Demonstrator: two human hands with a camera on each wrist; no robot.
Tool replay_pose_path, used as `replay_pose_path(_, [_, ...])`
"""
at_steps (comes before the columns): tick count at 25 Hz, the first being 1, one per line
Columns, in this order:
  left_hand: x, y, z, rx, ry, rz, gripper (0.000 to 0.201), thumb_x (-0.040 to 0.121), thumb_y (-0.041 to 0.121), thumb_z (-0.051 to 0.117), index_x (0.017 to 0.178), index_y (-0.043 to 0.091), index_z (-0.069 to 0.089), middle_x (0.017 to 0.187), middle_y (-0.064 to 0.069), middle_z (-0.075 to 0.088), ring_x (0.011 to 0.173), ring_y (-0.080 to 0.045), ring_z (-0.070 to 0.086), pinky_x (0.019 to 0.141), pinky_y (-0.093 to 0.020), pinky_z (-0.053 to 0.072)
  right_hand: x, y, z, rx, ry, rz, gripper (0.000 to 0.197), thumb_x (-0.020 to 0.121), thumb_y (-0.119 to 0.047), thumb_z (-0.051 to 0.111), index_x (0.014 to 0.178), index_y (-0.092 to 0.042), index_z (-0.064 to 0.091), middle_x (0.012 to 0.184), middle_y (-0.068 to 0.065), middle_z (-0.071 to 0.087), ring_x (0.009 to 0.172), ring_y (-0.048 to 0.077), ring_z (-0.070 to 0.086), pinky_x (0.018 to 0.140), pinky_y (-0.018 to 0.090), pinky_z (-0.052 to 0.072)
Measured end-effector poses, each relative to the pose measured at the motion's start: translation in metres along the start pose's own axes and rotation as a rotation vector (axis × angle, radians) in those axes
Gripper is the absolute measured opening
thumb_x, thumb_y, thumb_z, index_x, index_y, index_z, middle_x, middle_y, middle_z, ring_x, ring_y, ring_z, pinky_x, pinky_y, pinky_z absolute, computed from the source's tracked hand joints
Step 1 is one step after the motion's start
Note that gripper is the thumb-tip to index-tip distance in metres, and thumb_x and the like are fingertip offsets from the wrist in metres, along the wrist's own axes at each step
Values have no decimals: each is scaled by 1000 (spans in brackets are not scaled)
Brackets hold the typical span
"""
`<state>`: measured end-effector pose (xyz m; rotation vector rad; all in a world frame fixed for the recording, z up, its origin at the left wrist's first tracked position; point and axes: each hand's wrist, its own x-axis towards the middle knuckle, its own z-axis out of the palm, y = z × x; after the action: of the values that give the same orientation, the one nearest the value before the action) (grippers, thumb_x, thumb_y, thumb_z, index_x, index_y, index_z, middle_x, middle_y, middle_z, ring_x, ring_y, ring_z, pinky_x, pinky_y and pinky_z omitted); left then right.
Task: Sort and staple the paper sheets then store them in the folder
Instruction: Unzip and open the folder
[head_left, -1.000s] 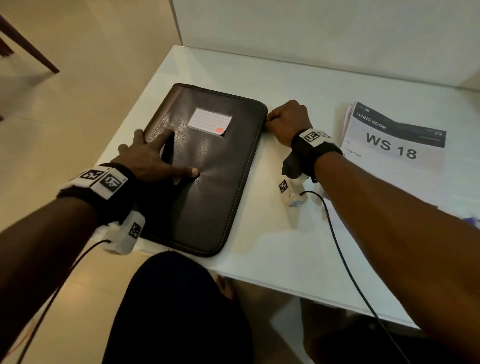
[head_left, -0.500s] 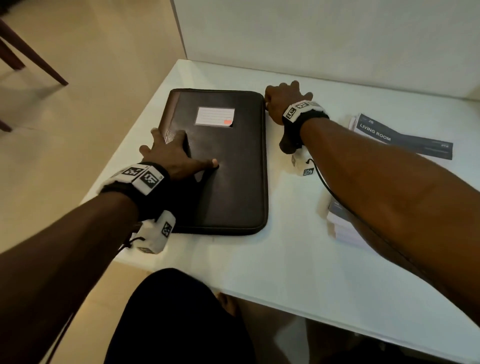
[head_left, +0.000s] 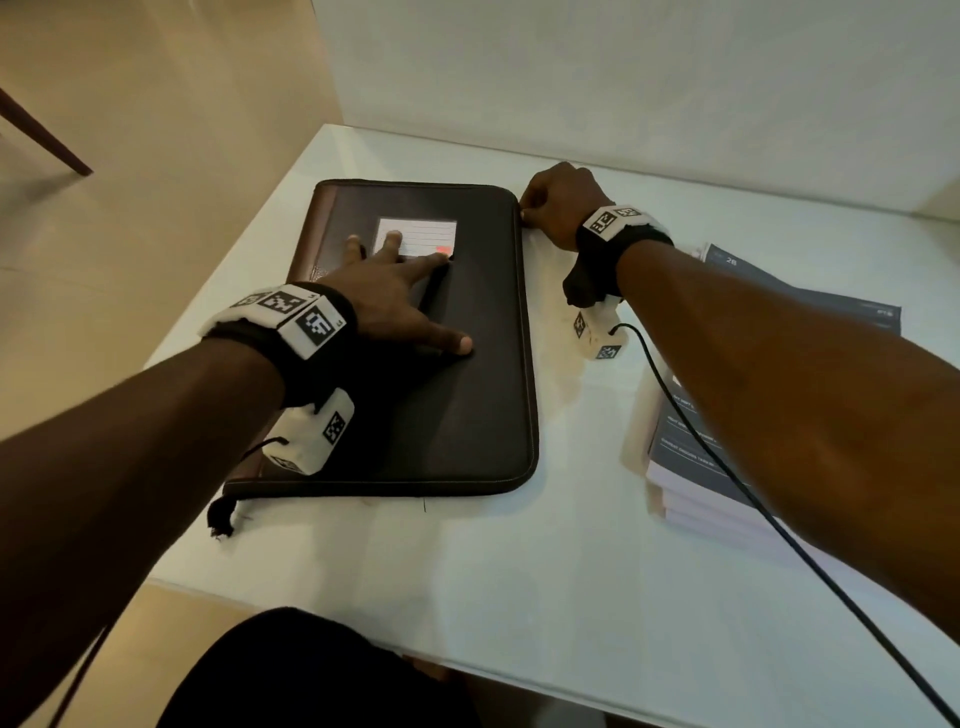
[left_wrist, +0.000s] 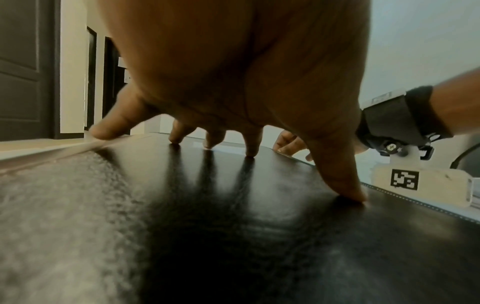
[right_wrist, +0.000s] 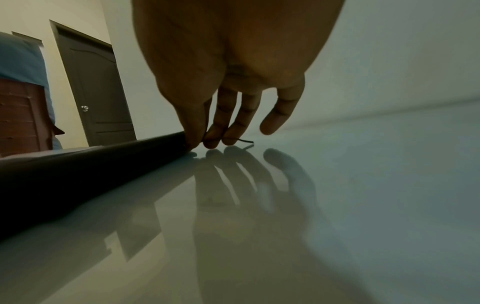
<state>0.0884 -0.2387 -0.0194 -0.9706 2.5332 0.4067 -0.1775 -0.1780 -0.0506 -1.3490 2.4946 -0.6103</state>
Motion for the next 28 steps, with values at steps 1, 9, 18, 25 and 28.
replay_pose_path(1, [3,-2,0,13,-19,2,124,58,93,60,159,53,-1,172,-6,-13,153,-48,-15,121,-68,7,-2,-1,0,-12,-5,-11,17,92,-22,68,107,-17,73,115,6,69,108,24,64,84,31,47])
replay_pose_path(9, [0,-5,6,-19,-62,20,129,49,95,58,156,59,-5,171,-1,-19,153,-47,-20,119,-70,6,-23,-4,0,-90,-99,-41,24,93,-9,55,110,-1,71,112,17,69,107,32,63,81,30,46])
replay_pose_path(18, [-3,0,10,-5,-13,99,136,40,105,55,153,60,-8,169,3,-24,153,-38,-25,114,-81,7,-15,-1,0,-61,-41,-73,27,94,-23,67,117,-10,67,122,10,65,111,26,60,85,28,42])
replay_pose_path(25, [-9,36,13,-33,-79,163,122,62,87,68,155,59,-4,170,-2,-22,152,-44,-24,118,-75,8,-14,0,-1,-12,-26,-85,23,95,-18,63,109,-9,78,109,11,74,105,25,66,85,29,49])
replay_pose_path(28, [-7,49,19,-38,-62,218,107,61,96,58,149,67,5,169,1,-25,151,-44,-28,112,-83,8,-18,0,-3,-25,-29,-97,24,95,-19,62,110,-9,78,108,11,75,103,26,68,91,34,53])
